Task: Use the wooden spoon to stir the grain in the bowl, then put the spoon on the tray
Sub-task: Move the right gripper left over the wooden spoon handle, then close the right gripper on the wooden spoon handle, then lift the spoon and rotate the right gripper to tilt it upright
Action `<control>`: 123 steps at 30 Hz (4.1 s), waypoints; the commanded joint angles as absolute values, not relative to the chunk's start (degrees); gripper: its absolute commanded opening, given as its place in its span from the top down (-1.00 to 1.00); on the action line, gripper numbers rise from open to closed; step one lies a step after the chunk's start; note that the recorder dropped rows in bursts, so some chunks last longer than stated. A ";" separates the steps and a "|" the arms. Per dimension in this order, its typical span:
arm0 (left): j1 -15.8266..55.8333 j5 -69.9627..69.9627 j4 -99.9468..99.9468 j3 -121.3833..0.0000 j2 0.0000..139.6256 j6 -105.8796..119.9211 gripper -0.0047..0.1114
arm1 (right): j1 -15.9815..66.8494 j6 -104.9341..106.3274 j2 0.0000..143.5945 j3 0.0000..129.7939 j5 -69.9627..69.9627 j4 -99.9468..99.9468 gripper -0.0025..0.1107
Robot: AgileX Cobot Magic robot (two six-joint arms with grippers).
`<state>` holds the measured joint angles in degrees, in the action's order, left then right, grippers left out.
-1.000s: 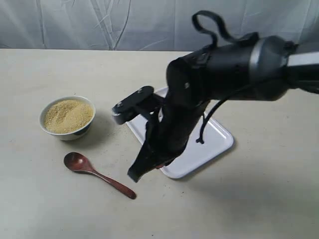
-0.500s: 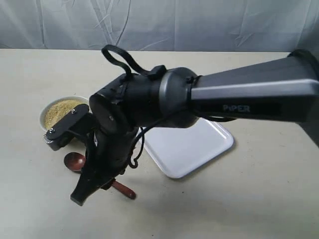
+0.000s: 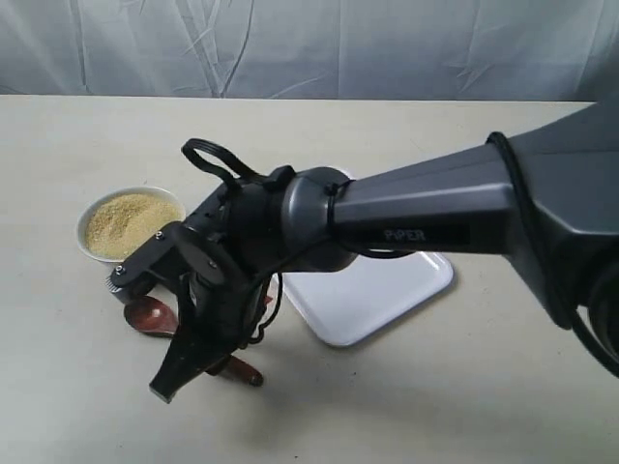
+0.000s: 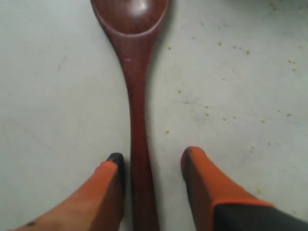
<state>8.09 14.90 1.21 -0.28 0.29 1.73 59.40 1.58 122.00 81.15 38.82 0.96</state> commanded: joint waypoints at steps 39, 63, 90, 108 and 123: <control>8.07 14.55 1.09 0.00 0.00 1.74 0.92 | 56.66 19.10 134.26 114.21 52.14 25.50 0.96; 8.07 14.55 1.09 0.00 0.00 1.74 0.92 | 56.66 7.74 129.30 120.45 60.10 20.11 0.18; 8.07 14.55 1.09 0.00 0.00 1.74 0.92 | 53.47 1.32 105.08 68.83 -3.27 -35.98 0.97; 8.07 14.55 1.09 0.00 0.00 1.74 0.92 | 54.29 -65.80 116.26 49.99 -54.16 -9.67 0.97; 8.07 14.55 1.09 0.00 0.00 1.74 0.92 | 56.04 -73.57 123.09 52.27 -51.20 -18.39 0.13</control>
<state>8.09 14.90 1.21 -0.28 0.29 1.73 56.07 -73.37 122.29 50.71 -51.90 -17.56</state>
